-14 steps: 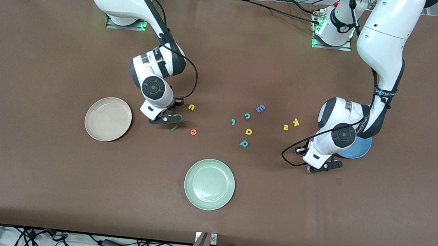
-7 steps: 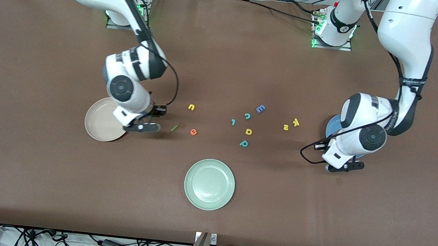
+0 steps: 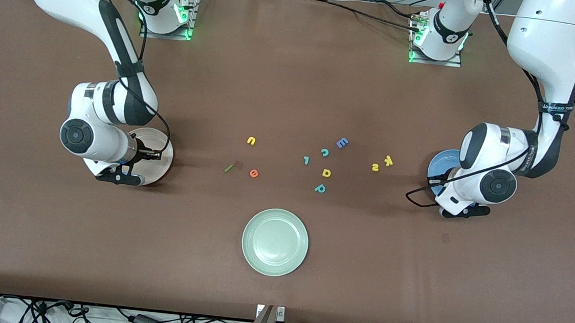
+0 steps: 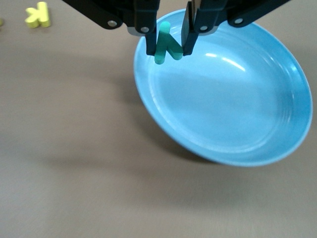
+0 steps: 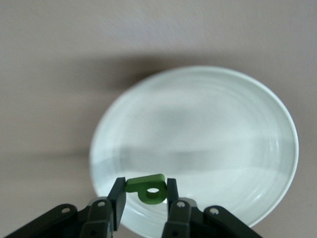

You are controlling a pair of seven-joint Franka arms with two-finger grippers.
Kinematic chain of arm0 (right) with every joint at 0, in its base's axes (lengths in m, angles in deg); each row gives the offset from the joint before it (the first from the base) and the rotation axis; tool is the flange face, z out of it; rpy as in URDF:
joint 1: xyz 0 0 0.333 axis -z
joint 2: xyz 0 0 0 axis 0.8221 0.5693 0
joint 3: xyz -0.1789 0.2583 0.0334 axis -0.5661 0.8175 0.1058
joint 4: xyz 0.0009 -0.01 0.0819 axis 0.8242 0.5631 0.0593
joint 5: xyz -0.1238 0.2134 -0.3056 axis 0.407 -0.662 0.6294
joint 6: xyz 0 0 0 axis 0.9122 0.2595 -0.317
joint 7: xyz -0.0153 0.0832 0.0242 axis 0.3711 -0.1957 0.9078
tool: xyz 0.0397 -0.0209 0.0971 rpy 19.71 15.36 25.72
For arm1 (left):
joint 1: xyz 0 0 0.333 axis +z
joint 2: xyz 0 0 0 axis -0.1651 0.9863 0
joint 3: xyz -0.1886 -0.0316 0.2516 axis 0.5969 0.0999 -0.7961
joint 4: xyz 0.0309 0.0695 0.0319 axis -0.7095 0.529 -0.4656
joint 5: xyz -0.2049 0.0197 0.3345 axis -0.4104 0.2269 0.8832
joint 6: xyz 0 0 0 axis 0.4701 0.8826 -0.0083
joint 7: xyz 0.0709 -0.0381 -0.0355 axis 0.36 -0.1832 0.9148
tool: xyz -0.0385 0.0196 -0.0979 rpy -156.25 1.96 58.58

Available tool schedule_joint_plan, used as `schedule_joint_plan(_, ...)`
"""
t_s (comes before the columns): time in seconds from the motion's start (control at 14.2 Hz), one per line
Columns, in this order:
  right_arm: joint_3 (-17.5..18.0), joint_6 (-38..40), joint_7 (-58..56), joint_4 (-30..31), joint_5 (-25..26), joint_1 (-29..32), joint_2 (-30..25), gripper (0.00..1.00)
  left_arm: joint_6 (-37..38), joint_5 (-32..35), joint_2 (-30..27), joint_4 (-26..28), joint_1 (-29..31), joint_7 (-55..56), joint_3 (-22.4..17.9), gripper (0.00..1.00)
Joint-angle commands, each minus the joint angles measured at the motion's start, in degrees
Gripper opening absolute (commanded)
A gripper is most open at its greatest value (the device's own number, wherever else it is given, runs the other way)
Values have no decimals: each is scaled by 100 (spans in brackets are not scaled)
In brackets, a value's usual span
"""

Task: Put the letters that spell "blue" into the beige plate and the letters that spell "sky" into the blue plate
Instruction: 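Drop the green letter on the beige plate while the left gripper drops the y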

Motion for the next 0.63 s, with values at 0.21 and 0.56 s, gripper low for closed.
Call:
schedule_joint_plan(0.21,117,102,60,-189,17,159,100,100,73,112,-42,165,138,-122,40,52)
schedule_joint_plan(0.56,144,41,1200,-338,-53,-402,64,100,451,94,-296,59,59,-61,294,100)
